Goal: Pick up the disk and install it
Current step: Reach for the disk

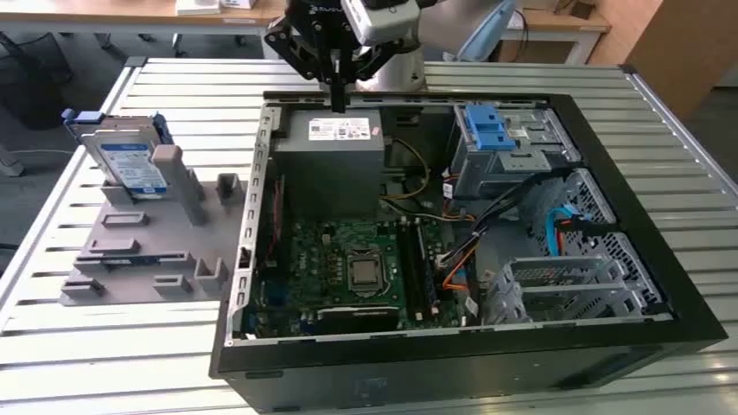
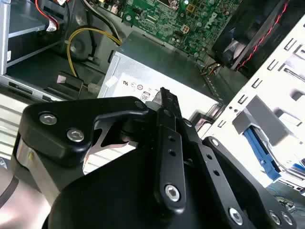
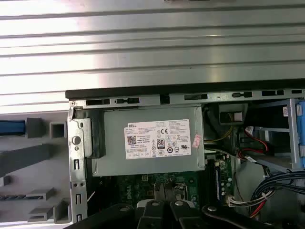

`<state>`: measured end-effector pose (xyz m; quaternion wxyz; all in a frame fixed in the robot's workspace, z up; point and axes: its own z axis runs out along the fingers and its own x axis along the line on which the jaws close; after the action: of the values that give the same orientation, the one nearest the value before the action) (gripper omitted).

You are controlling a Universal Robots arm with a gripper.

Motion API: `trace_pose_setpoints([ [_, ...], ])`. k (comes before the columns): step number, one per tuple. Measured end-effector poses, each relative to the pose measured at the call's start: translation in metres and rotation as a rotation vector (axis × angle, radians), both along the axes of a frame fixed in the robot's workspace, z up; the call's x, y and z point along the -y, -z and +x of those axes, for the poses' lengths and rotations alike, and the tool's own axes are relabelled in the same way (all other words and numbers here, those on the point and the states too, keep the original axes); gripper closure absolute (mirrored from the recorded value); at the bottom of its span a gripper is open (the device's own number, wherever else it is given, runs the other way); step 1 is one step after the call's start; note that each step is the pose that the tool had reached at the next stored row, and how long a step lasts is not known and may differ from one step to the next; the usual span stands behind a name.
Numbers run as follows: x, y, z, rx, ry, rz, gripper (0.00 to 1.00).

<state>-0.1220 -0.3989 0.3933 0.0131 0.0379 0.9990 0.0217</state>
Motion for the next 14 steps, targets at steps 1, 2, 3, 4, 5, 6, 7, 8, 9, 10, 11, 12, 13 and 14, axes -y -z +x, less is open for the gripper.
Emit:
trace_pose_setpoints([
  [1,0.0,0.0,0.0,0.0,0.0,0.0,0.89],
  [2,0.0,0.0,0.0,0.0,0.0,0.0,0.89],
  [3,0.0,0.0,-0.0002,0.0,0.0,0.0,0.89],
  [4,0.0,0.0,-0.0003,0.0,0.0,0.0,0.89],
  [5,0.0,0.0,-0.0004,0.0,0.0,0.0,0.89],
  [6,0.0,0.0,-0.0007,0.0,0.0,0.0,0.89],
  [7,0.0,0.0,-0.0009,0.0,0.0,0.0,0.89],
  [8,0.0,0.0,-0.001,0.0,0.0,0.0001,0.89],
  [9,0.0,0.0,-0.001,0.0,0.0,0.0,0.89],
  [10,0.0,0.0,-0.001,0.0,0.0,0.0,0.89],
  [11,0.0,0.0,-0.001,0.0,0.0,0.0,0.89],
  [12,0.0,0.0,-0.001,-0.0001,0.0,0.0,0.89],
  [13,0.0,0.0,-0.0026,0.0,0.0,0.0,0.89],
  [14,0.0,0.0003,-0.0048,-0.0001,0.0,0.0,0.89],
])
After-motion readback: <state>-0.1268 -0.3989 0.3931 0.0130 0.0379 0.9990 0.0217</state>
